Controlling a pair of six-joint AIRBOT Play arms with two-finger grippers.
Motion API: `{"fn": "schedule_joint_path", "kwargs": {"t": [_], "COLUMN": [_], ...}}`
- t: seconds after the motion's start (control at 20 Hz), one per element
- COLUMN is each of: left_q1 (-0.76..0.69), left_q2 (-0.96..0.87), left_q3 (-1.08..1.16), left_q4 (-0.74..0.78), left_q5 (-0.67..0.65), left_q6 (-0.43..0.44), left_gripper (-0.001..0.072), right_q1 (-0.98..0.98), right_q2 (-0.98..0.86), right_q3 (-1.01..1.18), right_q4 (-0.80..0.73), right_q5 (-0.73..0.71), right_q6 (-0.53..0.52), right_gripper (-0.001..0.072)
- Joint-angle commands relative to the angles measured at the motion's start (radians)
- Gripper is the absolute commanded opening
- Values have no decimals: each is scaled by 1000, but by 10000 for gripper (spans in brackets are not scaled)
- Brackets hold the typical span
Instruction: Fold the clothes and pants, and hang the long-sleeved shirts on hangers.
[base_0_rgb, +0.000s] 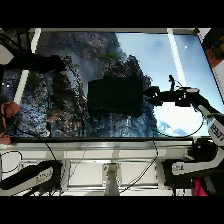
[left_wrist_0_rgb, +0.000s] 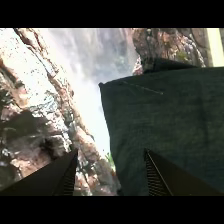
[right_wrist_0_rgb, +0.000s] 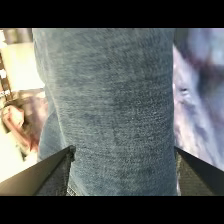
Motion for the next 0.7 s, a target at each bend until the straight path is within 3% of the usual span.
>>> {"fn": "schedule_joint_path", "kwargs": {"t": [0.0,0.2,0.45,0.5,0.6,0.65], "left_q1": [3,3,3,3,3,3], "left_q2": [3,3,3,3,3,3], "left_q3": [0,0,0,0,0,0], "left_q4": [-1,-1,-1,0,20,62], "left_q5": [-15,-15,-15,-14,-5,6], "left_q6": [8,8,8,8,8,8], "left_gripper": [480,480,479,479,478,476], "right_q1": [15,59,178,192,192,177], "right_q2": [-96,-210,-303,-303,-302,-300], "right_q3": [81,222,286,295,317,328], "right_q4": [-46,-131,-148,-168,-181,-180], "right_q5": [59,180,193,194,210,212], "right_q6": [24,57,76,77,100,142], "right_gripper": [679,686,648,525,65,59]}}
